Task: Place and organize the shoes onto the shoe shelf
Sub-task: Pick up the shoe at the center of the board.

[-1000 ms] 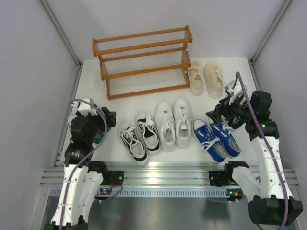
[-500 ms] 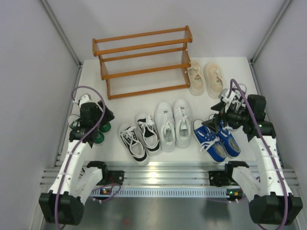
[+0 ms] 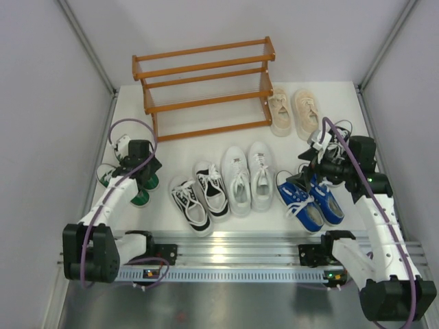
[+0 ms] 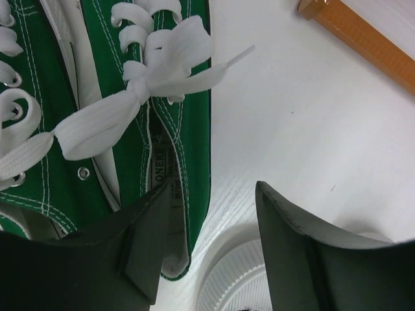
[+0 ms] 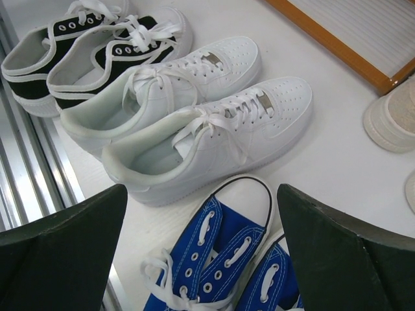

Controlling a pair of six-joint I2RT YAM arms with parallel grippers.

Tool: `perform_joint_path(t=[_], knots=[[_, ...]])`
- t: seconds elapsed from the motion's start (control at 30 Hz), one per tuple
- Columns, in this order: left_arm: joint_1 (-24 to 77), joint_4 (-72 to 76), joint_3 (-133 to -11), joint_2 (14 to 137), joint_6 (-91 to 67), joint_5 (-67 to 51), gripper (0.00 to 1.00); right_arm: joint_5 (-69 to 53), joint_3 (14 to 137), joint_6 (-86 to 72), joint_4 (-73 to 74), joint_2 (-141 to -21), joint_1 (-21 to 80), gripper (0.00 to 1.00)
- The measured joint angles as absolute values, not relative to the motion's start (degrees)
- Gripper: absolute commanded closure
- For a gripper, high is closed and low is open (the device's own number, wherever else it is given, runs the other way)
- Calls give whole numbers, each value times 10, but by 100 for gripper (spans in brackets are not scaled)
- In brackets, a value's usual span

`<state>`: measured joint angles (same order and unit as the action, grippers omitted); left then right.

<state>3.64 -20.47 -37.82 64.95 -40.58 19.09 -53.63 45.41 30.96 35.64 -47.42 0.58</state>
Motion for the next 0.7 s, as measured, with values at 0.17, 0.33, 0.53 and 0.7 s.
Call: perform_joint_path(t=[0.17, 0.33, 0.53, 0.7], knots=[[36, -174, -378, 691, -404, 207, 44, -534, 454, 311, 357, -474, 6, 1], [36, -150, -370, 730, -404, 214, 44, -531, 454, 312, 357, -474, 6, 1], [36, -120, -357, 736, -395, 223, 74, -529, 454, 315, 357, -474, 6, 1], [37, -111, -357, 730, -370, 225, 100, -526, 454, 316, 361, -474, 6, 1]])
